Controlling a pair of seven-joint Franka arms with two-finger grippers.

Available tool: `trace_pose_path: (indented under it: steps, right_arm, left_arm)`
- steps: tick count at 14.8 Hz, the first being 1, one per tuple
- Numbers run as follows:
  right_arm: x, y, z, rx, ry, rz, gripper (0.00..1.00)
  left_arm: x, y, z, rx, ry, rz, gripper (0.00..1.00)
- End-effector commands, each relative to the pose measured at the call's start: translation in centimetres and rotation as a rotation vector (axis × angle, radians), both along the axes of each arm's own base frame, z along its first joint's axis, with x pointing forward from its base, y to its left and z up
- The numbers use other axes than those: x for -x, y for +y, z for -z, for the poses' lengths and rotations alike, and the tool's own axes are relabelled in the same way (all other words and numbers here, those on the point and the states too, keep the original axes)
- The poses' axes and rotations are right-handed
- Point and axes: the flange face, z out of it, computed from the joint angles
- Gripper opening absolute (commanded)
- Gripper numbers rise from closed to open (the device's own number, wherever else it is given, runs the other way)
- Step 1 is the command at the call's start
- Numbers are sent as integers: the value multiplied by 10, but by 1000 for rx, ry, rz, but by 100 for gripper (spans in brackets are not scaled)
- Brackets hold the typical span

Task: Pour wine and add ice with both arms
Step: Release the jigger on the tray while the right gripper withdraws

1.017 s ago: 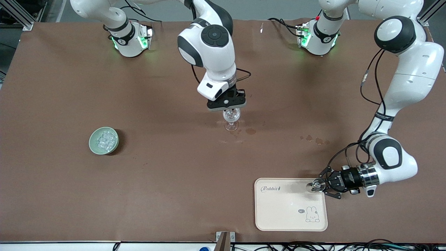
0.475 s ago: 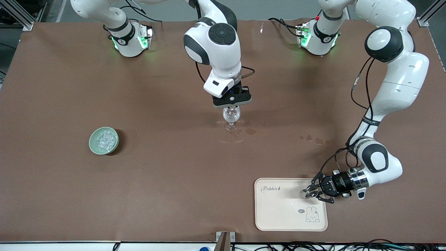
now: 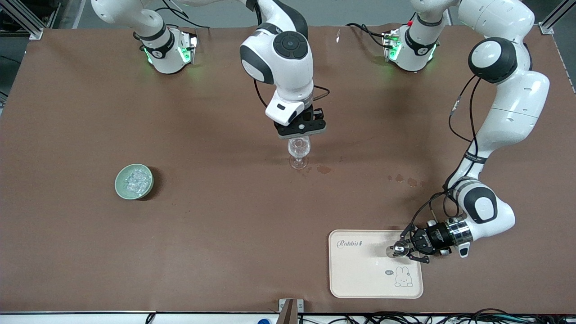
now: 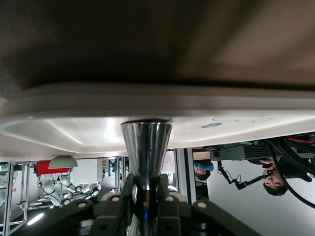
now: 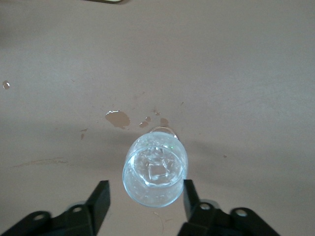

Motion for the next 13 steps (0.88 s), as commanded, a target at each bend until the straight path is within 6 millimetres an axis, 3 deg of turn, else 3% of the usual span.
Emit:
trace_pose_path:
  steps: [1,3,4,6,9,10,13]
  right_arm:
    - [-5,-7,-7,9,-20,24,83]
    - [-24,-28,-24,0,-38,62,95]
    - [-33,-43,-43,-7,-51,87,100]
    - [-52,-83,-68,23,-36,145,100]
    - [-80,-149,-105,41,-13,248,100]
    - [-84,-163,-109,44,-13,266,100]
    - [-102,-231,-124,56,-23,312,100]
  left_arm:
    - [-4,1,1,16,-43,-15,51]
    - [-2,-4,3,21,-58,-8,78]
    - [-2,-5,3,21,-61,-8,100]
    - [-4,0,-7,21,-67,-5,100]
    - [-10,19,-63,22,-85,46,100]
    - [-9,37,-71,-32,-75,70,100]
    - [-9,65,-112,-211,-68,149,100]
